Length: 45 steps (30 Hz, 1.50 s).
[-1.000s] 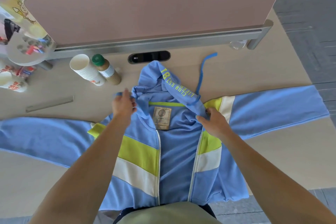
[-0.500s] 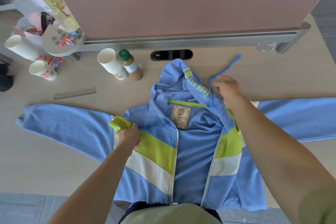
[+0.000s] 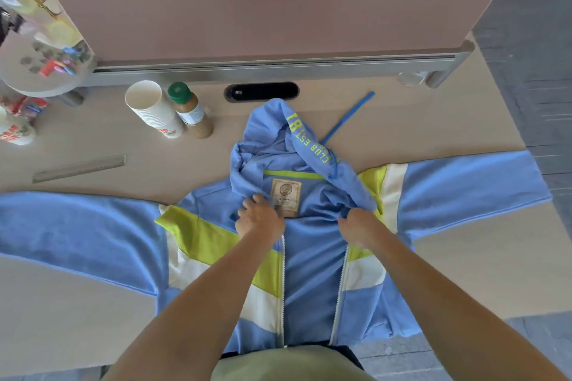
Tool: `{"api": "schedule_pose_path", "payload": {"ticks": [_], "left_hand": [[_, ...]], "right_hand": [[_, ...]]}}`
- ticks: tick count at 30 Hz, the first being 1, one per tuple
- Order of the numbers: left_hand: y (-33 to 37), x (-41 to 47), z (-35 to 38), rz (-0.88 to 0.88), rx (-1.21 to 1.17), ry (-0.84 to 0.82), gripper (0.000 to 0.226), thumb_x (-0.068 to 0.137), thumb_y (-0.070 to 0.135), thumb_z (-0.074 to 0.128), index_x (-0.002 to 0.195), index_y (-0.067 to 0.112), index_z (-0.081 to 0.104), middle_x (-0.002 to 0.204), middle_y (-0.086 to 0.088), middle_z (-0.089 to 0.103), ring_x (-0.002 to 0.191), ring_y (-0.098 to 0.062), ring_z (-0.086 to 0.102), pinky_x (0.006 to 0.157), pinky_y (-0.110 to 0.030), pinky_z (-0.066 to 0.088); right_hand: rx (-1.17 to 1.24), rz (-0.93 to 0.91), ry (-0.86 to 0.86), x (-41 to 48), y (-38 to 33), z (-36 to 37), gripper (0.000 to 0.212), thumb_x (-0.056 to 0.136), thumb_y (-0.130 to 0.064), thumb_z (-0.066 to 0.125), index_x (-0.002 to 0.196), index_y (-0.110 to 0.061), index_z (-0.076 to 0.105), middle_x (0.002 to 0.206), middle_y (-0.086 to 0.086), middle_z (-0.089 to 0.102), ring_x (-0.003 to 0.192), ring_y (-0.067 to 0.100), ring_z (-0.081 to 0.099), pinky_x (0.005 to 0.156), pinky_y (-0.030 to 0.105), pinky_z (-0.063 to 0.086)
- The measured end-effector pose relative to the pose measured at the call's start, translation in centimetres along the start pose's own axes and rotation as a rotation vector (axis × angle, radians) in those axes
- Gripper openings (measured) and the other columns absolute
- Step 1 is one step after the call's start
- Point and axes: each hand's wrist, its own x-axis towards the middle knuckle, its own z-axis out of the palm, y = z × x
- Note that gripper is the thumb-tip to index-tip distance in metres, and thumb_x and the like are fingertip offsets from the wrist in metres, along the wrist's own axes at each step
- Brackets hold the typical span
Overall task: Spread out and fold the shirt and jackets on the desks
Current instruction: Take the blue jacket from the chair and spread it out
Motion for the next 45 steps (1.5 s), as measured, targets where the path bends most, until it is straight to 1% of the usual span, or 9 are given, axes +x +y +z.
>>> {"api": "schedule_pose_path", "payload": {"ticks": [4, 10, 18, 22, 25, 29, 34, 36, 45], "left_hand": [[-1.3, 1.0, -1.2, 0.028, -0.034, 0.005, 0.042, 0.105, 0.043, 0.033, 0.129, 0.014, 0.051, 0.128, -0.016, 0.056, 0.118, -0.039, 0.056, 0.094, -0.046, 0.046], [-1.2, 2.8, -5.9, 0.039, -0.379, 0.268, 0.037, 0.106, 0.030, 0.041, 0.115, -0.001, 0.058, 0.117, -0.031, 0.062, 0.109, -0.048, 0.056, 0.086, -0.043, 0.043], [-2.3, 1.4, -2.7, 0.181, -0.270, -0.102, 0.047, 0.097, 0.039, 0.055, 0.134, 0.012, 0.044, 0.126, -0.012, 0.060, 0.117, -0.034, 0.057, 0.086, -0.037, 0.046], [-4.0, -0.1, -0.3, 0.361, -0.050, -0.111, 0.053, 0.099, 0.039, 0.053, 0.142, 0.011, 0.040, 0.142, -0.014, 0.046, 0.132, -0.035, 0.043, 0.102, -0.044, 0.040], [-4.5, -0.5, -0.1, 0.404, -0.147, -0.101, 0.050, 0.101, 0.036, 0.050, 0.143, 0.010, 0.043, 0.145, -0.012, 0.042, 0.133, -0.033, 0.044, 0.104, -0.040, 0.039], [-5.7, 0.2, -0.8, 0.397, -0.323, -0.122, 0.037, 0.105, 0.028, 0.042, 0.134, 0.008, 0.054, 0.138, -0.012, 0.053, 0.128, -0.029, 0.049, 0.103, -0.033, 0.037], [-6.2, 0.2, -1.7, 0.273, -0.621, -0.126, 0.027, 0.105, 0.042, 0.039, 0.097, 0.024, 0.058, 0.100, 0.003, 0.057, 0.098, -0.017, 0.052, 0.082, -0.022, 0.036], [-5.7, -0.2, -1.7, 0.320, -0.539, -0.126, 0.027, 0.103, 0.042, 0.046, 0.092, 0.023, 0.062, 0.090, 0.005, 0.061, 0.091, -0.015, 0.055, 0.073, -0.020, 0.037], [0.3, 0.3, 1.0, 0.339, -0.384, -0.020, 0.042, 0.091, 0.046, 0.062, 0.113, 0.012, 0.058, 0.114, -0.014, 0.063, 0.113, -0.035, 0.056, 0.096, -0.042, 0.045]], "right_hand": [[-0.098, 0.092, 0.367, 0.7, 2.4, 1.6, 0.035, 0.101, -0.028, 0.045, 0.131, -0.011, 0.050, 0.128, 0.010, 0.061, 0.117, 0.033, 0.060, 0.083, 0.036, 0.047], [-0.142, 0.084, 0.556, 0.7, 4.0, 3.7, 0.058, 0.097, -0.025, 0.053, 0.145, -0.008, 0.027, 0.140, 0.014, 0.050, 0.123, 0.030, 0.057, 0.095, 0.037, 0.048], [-0.041, 0.088, 0.552, 0.0, 3.6, 3.8, 0.056, 0.095, -0.008, 0.055, 0.143, -0.002, 0.026, 0.135, 0.022, 0.047, 0.118, 0.036, 0.058, 0.088, 0.039, 0.050], [0.308, 0.063, 0.426, -1.6, 2.1, 1.7, 0.012, 0.081, -0.011, 0.060, 0.089, -0.014, 0.052, 0.079, 0.005, 0.056, 0.074, 0.030, 0.054, 0.060, 0.031, 0.036], [0.599, -0.151, 0.378, -4.6, -1.2, 1.3, 0.016, 0.073, -0.008, 0.058, 0.064, -0.017, 0.048, 0.057, -0.007, 0.042, 0.058, 0.018, 0.037, 0.058, 0.030, 0.032], [0.533, -0.461, 0.438, -7.3, -5.3, 3.9, 0.017, 0.075, 0.002, 0.057, 0.083, -0.013, 0.056, 0.071, -0.005, 0.052, 0.066, 0.012, 0.045, 0.064, 0.025, 0.038], [0.276, -0.312, -0.014, -4.0, -4.4, 7.9, 0.045, 0.086, 0.000, 0.049, 0.129, -0.009, 0.055, 0.123, 0.005, 0.061, 0.117, 0.023, 0.056, 0.095, 0.028, 0.042], [0.156, -0.295, 0.036, -3.8, -3.6, 8.1, 0.047, 0.088, 0.003, 0.046, 0.134, -0.007, 0.052, 0.133, 0.007, 0.059, 0.125, 0.024, 0.053, 0.098, 0.026, 0.038], [0.060, -0.314, 0.473, -1.2, 0.7, 1.5, 0.034, 0.094, -0.006, 0.050, 0.126, -0.011, 0.062, 0.130, 0.012, 0.058, 0.121, 0.031, 0.055, 0.101, 0.037, 0.045]]}}
